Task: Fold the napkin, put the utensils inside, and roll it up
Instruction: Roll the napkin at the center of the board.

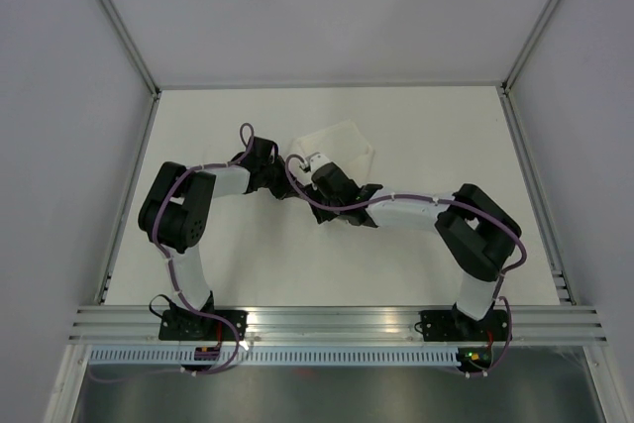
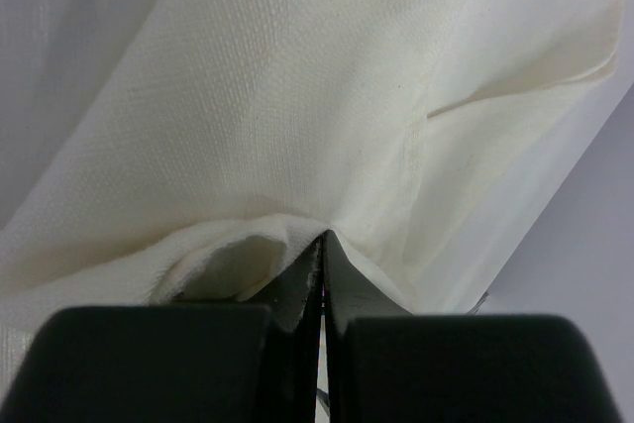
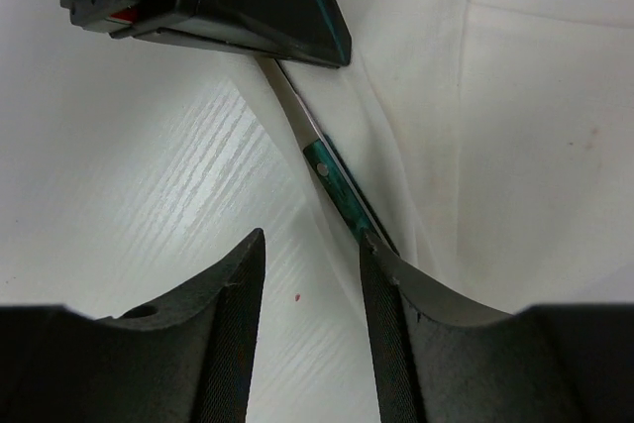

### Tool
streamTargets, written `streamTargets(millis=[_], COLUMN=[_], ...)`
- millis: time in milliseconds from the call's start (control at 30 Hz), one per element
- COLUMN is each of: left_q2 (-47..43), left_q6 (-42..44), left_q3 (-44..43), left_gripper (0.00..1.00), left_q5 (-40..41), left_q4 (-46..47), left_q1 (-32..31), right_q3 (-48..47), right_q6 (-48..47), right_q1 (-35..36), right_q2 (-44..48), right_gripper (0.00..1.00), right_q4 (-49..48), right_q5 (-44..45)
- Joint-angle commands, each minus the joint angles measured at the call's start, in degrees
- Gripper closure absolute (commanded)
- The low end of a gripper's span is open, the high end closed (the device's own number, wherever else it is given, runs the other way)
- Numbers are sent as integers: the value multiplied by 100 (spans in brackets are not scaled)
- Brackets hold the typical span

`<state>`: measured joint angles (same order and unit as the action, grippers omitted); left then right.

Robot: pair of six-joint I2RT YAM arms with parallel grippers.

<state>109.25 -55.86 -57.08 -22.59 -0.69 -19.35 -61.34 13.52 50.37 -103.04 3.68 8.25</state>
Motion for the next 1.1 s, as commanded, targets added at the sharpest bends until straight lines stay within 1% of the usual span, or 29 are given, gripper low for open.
streamTargets(millis=[0,233,300,333,367,433,500,600,733,900,1067], left_q2=[290,298,307,307,307,298,307,334,377,308,184], left_q6=[189,207,207,207,207,215,233,294,417,593,742], left_q3=[57,30,30,22,21,13,-5,-66,-137,-172,-181], left_gripper=[98,98,98,98,98,98,98,98,98,98,98], left_q5=[589,580,572,571,580,563,536,475,378,299,273], left_q4=[-634,-652,-661,-661,-661,-661,-678,-722,-792,-845,-968], left_q1=[28,28,28,28,28,28,28,28,28,28,28], right_q3=[-308,-370,-457,-484,-501,-537,-580,-642,-677,-870,-1212], right_q6=[-244,-271,-271,-279,-280,-280,-288,-253,-157,-16,116], right_q1=[52,149,175,184,201,193,193,193,201,289,412], right_q2=[-207,-357,-462,-497,-558,-594,-655,-717,-647,-585,-576], right_gripper=[51,54,59,65,68,72,74,82,93,98,98], right_q4=[-87,-70,-34,0,10,18,71,141,194,343,493], right_q5=[-34,124,203,247,265,396,458,537,327,37,-358])
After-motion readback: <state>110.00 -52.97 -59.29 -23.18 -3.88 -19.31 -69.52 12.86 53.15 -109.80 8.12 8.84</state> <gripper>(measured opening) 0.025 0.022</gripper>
